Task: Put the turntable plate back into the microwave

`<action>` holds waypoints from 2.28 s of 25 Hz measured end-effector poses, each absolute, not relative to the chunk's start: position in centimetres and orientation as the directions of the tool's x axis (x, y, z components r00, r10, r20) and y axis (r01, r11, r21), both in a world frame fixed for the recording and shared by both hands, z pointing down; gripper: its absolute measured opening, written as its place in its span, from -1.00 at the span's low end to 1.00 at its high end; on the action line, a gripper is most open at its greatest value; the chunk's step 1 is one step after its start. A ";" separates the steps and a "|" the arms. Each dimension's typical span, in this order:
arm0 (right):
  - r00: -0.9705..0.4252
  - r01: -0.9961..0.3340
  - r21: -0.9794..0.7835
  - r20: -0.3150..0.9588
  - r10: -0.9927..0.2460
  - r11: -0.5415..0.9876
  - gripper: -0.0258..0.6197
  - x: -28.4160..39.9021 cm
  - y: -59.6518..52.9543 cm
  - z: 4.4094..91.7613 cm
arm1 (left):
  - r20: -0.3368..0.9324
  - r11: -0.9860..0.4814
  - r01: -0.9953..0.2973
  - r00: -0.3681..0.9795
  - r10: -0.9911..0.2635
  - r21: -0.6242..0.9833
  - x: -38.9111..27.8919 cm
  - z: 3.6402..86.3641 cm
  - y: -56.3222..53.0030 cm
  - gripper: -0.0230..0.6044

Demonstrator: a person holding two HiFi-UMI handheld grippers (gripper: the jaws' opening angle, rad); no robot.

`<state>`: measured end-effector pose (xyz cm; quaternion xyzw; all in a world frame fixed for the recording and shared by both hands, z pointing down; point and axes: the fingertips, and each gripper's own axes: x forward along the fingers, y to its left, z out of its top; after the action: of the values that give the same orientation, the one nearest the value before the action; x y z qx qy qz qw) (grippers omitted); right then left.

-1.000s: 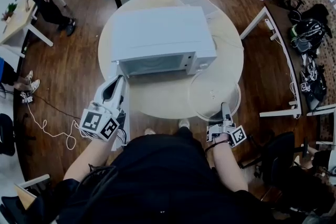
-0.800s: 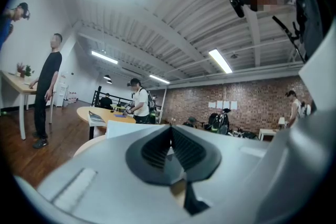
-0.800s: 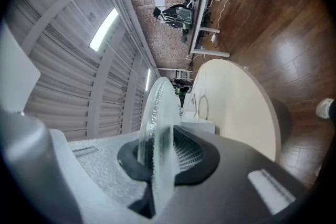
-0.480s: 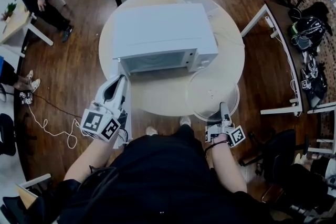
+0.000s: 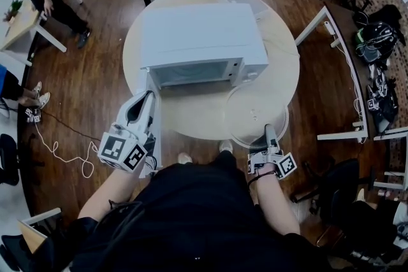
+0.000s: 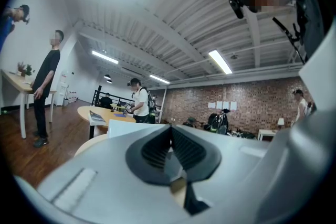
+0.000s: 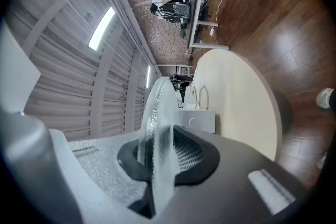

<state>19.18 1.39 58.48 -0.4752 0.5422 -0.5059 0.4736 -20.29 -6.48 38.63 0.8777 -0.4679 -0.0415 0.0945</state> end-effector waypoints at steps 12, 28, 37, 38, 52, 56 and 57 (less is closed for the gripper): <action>-0.170 -0.027 -0.999 -0.035 -0.985 0.040 -0.81 16.7 0.4 58.8 | 0.025 -0.538 -0.819 0.554 -0.832 0.200 -20.7 38.7 -6.3 -0.91; -0.254 -0.008 -0.998 -0.055 -0.966 0.059 -0.80 14.1 -0.7 58.7 | 0.032 -0.522 -0.829 0.538 -0.842 0.201 -21.3 38.9 -5.9 -0.91; -0.279 -0.001 -0.999 -0.044 -0.959 0.046 -0.80 12.8 -0.4 58.7 | 0.032 -0.533 -0.825 0.547 -0.836 0.188 -21.0 38.8 -5.5 -0.91; -0.282 -0.002 -0.999 -0.042 -0.958 0.045 -0.80 12.7 -0.5 58.7 | 0.030 -0.532 -0.825 0.546 -0.837 0.191 -21.1 38.9 -5.5 -0.91; -0.356 0.008 -0.999 -0.037 -0.934 0.036 -0.80 9.1 -1.9 58.7 | 0.046 -0.539 -0.819 0.557 -0.829 0.200 -21.1 39.3 -5.0 -0.91; -0.365 0.023 -0.999 -0.038 -0.930 0.031 -0.80 8.3 -2.2 58.5 | 0.045 -0.551 -0.812 0.568 -0.822 0.194 -20.8 39.4 -4.9 -0.91; -0.365 0.029 -0.999 -0.039 -0.930 0.031 -0.80 8.1 -2.3 58.4 | 0.044 -0.554 -0.810 0.571 -0.820 0.192 -20.7 39.5 -4.8 -0.91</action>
<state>8.10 -2.28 58.42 -0.3835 0.5875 -0.5808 0.4128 -20.74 -4.81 39.46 0.8810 -0.4626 -0.0256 0.0958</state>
